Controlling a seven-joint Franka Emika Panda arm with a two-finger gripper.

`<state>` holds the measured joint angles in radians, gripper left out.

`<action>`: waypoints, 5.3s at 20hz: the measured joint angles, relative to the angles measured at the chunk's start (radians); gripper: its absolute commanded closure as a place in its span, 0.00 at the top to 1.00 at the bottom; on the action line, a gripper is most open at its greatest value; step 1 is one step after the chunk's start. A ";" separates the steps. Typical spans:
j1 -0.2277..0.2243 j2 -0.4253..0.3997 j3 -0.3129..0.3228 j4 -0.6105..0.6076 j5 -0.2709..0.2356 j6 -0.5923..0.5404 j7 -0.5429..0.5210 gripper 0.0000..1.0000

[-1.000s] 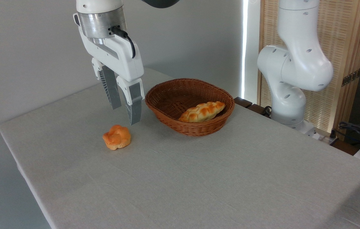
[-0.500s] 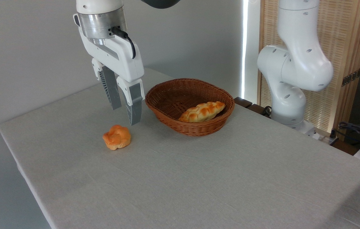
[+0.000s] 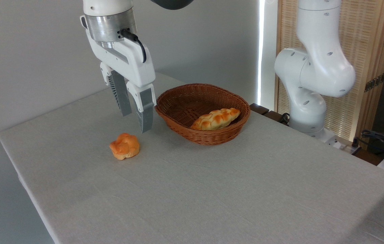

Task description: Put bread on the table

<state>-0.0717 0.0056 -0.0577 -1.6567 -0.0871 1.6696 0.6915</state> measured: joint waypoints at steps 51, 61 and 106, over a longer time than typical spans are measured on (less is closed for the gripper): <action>-0.283 -0.521 -0.011 -0.947 -0.049 0.233 0.000 0.27; -0.293 -0.516 -0.011 -0.948 -0.050 0.233 0.000 0.21; -0.313 0.017 0.263 -0.371 -0.102 0.378 0.008 0.85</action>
<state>-0.3849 0.0223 0.2054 -2.0274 -0.1886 2.0478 0.6996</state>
